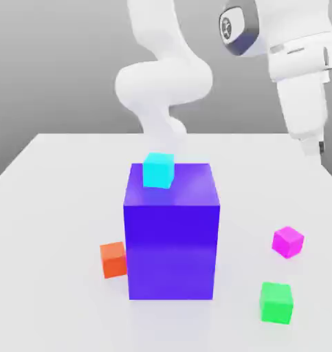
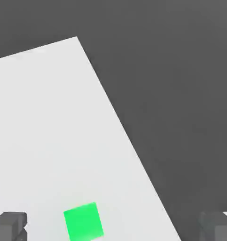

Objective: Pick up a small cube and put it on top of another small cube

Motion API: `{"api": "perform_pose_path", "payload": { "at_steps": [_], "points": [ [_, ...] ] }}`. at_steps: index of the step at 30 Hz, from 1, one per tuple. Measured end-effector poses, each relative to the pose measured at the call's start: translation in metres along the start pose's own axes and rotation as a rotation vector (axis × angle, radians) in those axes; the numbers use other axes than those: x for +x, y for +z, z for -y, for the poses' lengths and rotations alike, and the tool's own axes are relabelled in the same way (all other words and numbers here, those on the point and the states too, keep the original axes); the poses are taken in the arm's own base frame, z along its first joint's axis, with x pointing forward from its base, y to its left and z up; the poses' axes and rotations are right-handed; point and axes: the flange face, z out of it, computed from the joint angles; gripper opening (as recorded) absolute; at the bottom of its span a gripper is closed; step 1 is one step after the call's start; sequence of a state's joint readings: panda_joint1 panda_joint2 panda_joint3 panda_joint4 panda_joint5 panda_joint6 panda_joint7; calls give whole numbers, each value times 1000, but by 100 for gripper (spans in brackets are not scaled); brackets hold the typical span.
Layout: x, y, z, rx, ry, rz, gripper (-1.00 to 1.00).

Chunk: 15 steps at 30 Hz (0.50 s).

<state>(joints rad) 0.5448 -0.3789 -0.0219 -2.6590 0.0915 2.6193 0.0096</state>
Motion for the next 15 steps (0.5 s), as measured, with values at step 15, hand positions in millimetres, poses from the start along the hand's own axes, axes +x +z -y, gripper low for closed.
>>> {"api": "perform_pose_path", "payload": {
  "at_steps": [15],
  "points": [
    [-176, 227, 104, 53, -892, 349, 0]
  ]
}}
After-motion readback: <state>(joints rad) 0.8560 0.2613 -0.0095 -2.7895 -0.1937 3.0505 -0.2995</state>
